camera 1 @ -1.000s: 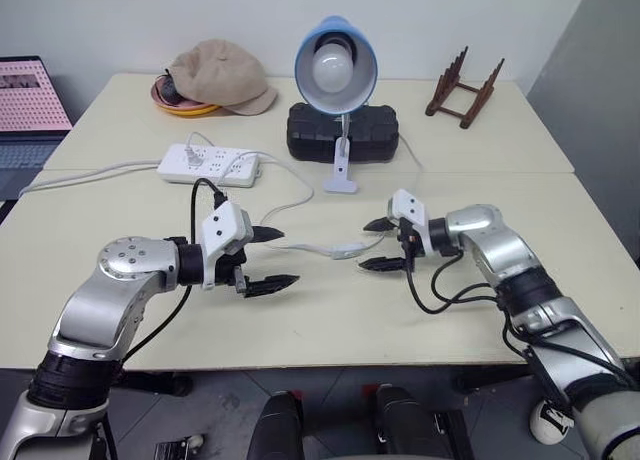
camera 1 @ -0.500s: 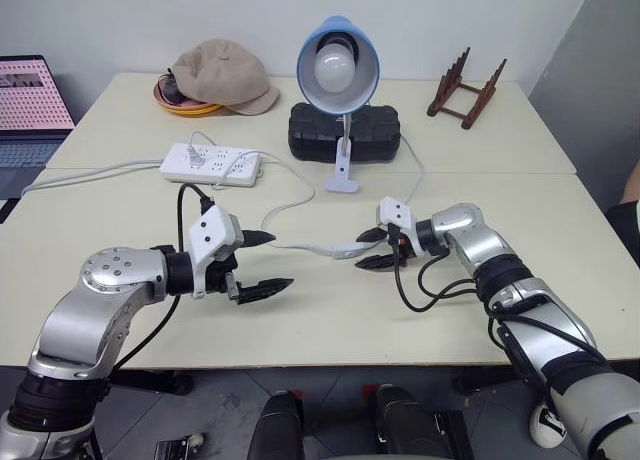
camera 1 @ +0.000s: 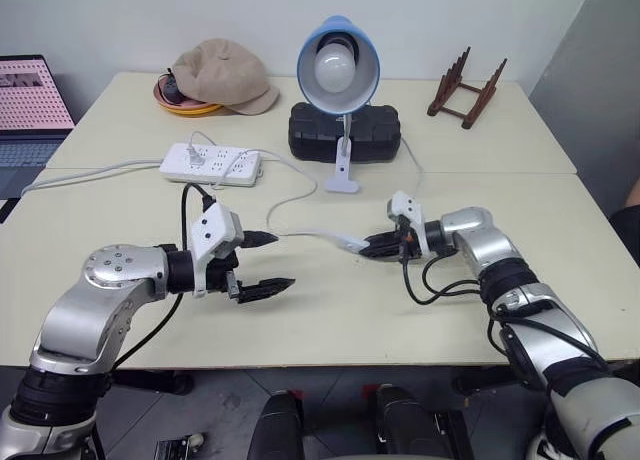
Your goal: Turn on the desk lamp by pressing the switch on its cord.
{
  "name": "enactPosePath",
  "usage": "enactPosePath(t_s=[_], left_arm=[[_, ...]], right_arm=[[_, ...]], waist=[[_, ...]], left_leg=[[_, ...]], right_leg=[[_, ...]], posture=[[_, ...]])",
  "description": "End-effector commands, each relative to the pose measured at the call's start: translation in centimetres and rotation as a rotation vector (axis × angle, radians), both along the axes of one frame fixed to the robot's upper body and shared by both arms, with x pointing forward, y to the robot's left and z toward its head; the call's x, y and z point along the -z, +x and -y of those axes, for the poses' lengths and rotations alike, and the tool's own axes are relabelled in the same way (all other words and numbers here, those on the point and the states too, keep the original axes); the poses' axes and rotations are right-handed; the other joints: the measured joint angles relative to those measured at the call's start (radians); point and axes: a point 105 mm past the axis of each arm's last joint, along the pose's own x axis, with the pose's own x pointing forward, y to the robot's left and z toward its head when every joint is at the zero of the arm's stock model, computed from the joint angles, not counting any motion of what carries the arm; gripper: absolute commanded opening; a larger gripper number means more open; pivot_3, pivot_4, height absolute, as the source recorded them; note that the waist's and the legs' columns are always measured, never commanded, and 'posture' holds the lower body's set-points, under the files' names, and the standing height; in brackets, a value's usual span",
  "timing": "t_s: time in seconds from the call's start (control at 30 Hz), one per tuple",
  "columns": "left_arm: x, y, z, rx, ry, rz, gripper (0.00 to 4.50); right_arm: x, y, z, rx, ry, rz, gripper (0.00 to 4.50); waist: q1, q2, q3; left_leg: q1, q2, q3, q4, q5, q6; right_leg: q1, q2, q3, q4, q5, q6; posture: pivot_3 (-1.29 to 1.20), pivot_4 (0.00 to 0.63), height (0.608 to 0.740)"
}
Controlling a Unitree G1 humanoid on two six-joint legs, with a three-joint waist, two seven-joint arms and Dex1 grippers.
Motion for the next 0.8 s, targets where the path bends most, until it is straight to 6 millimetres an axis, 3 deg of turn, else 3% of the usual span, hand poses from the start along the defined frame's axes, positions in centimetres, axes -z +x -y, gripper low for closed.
enactPosePath(t_s=[0.03,0.13,0.4,0.63,0.8], left_arm=[[-0.8,-0.1,1.7,-0.061,-0.294,-0.191,4.50],[-0.8,-0.1,3.3,-0.061,-0.420,-0.310,4.50],[-3.2,1.7,6.4,0.033,-0.598,-0.418,4.50],[-3.9,1.6,8.2,0.156,-0.584,-0.460,4.50],[-3.7,1.7,8.2,0.165,-0.582,-0.462,4.50]], right_arm=[[-6.2,-0.5,0.2,0.086,0.293,-0.108,0.36],[-8.4,-2.9,0.4,0.064,0.378,-0.211,0.36],[-9.2,-8.3,0.4,-0.052,0.371,-0.393,0.36],[-9.0,-9.2,0.6,-0.060,0.354,-0.415,0.36],[-8.9,-9.2,0.7,-0.052,0.354,-0.414,0.36]], waist=[[0.001,0.000,0.000],[0.004,0.000,0.000],[0.005,0.000,0.000],[0.000,0.000,0.000],[0.000,0.000,0.000]], left_leg=[[0.000,0.000,0.000,0.000,0.000,0.000],[-0.001,0.000,-0.002,0.001,0.000,0.000],[0.000,-0.001,-0.007,0.003,0.000,0.000],[0.000,-0.001,-0.006,0.002,0.000,0.000],[-0.001,-0.001,-0.006,0.002,0.000,0.000]], right_leg=[[0.000,0.000,0.000,0.000,0.000,0.001],[0.000,0.000,-0.001,0.001,0.002,0.004],[0.002,0.002,-0.003,0.001,0.001,0.002],[0.002,0.002,-0.002,0.000,0.002,0.003],[0.002,0.002,-0.002,-0.001,0.002,0.003]], posture=[[0.00,0.150,0.740],[0.00,0.150,0.740],[0.00,0.150,0.740],[0.00,0.150,0.740],[0.00,0.150,0.740]])
